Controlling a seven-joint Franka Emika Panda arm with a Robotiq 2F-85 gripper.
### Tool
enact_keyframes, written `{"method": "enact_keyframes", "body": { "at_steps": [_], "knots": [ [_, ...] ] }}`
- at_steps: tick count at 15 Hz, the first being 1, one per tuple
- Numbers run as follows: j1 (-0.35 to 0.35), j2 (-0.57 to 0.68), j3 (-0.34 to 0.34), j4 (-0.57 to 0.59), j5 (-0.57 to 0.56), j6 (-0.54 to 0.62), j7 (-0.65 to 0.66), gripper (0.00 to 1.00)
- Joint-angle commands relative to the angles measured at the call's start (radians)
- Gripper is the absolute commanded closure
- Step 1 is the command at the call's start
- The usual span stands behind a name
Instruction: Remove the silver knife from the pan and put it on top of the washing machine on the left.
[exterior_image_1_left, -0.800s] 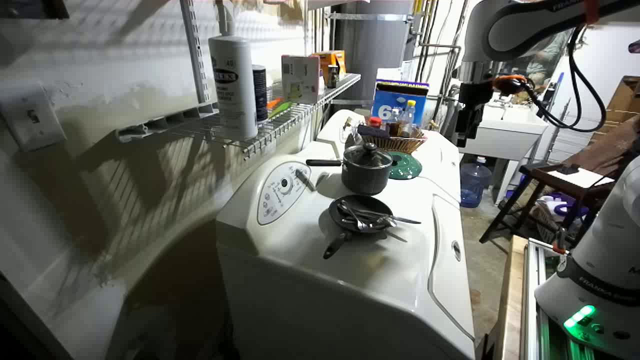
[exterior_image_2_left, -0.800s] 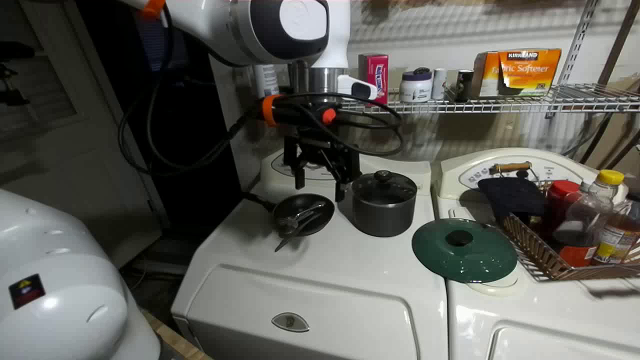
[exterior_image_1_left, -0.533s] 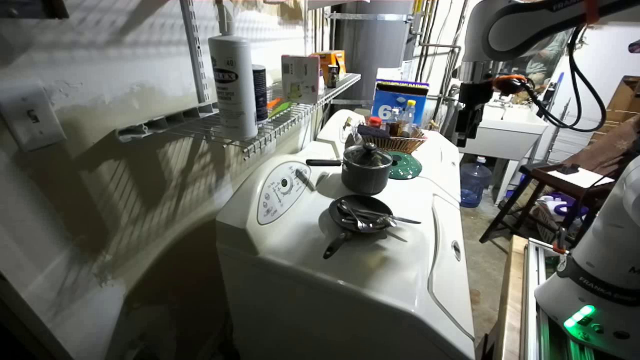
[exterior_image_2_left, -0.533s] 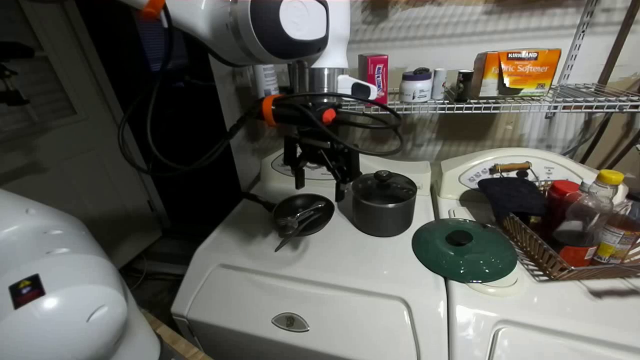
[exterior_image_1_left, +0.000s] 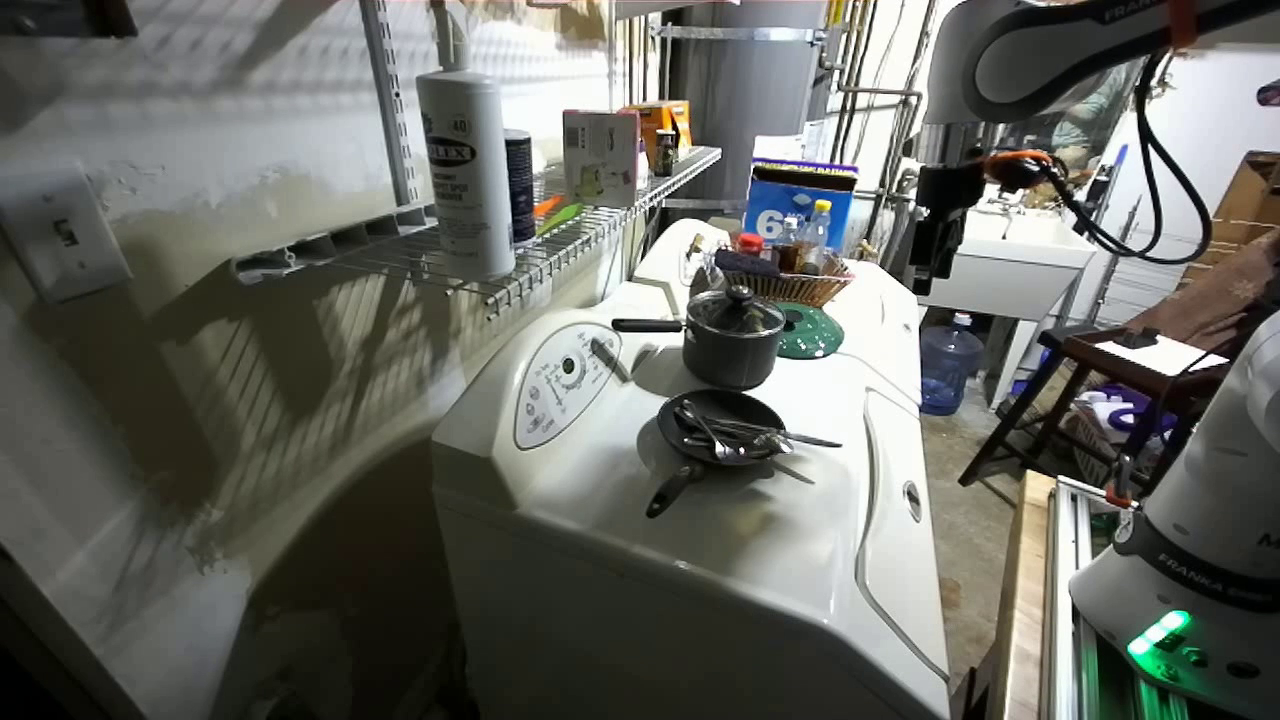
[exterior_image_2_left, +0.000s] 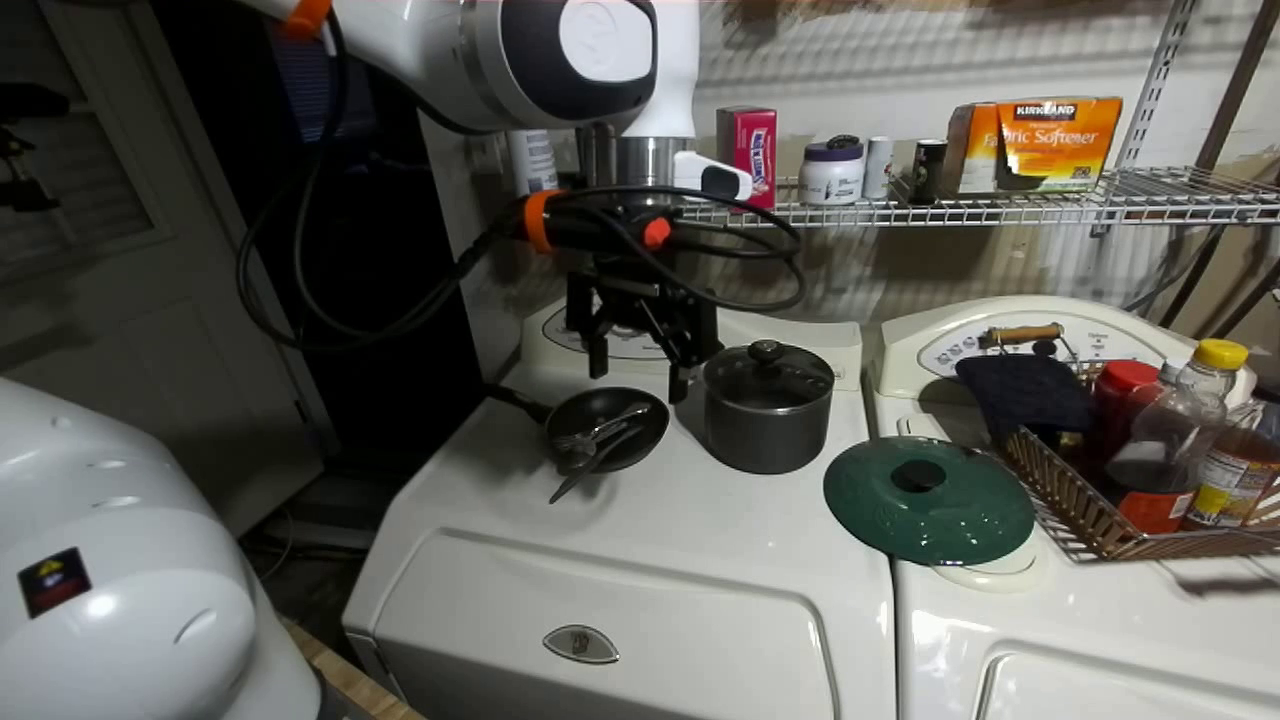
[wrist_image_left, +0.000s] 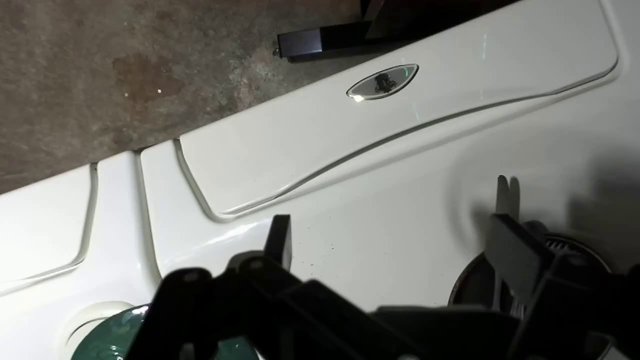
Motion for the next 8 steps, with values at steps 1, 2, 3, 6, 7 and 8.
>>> {"method": "enact_keyframes", "body": {
  "at_steps": [1, 2, 3, 6, 7, 8],
  "knots": [
    [0.048, 0.124, 0.018, 0.066, 0.062, 0.022, -0.001, 0.00],
    [0.059, 0.158, 0.024, 0.082, 0.083, 0.026, 0.011, 0.00],
    [0.073, 0.198, 0.033, 0.099, 0.102, 0.040, 0.013, 0.00],
    [0.095, 0.327, 0.069, 0.152, 0.128, 0.119, 0.067, 0.00],
    [0.100, 0.373, 0.081, 0.171, 0.127, 0.136, 0.083, 0.00],
    [0.102, 0.418, 0.096, 0.184, 0.107, 0.167, 0.123, 0.00]
  ]
}}
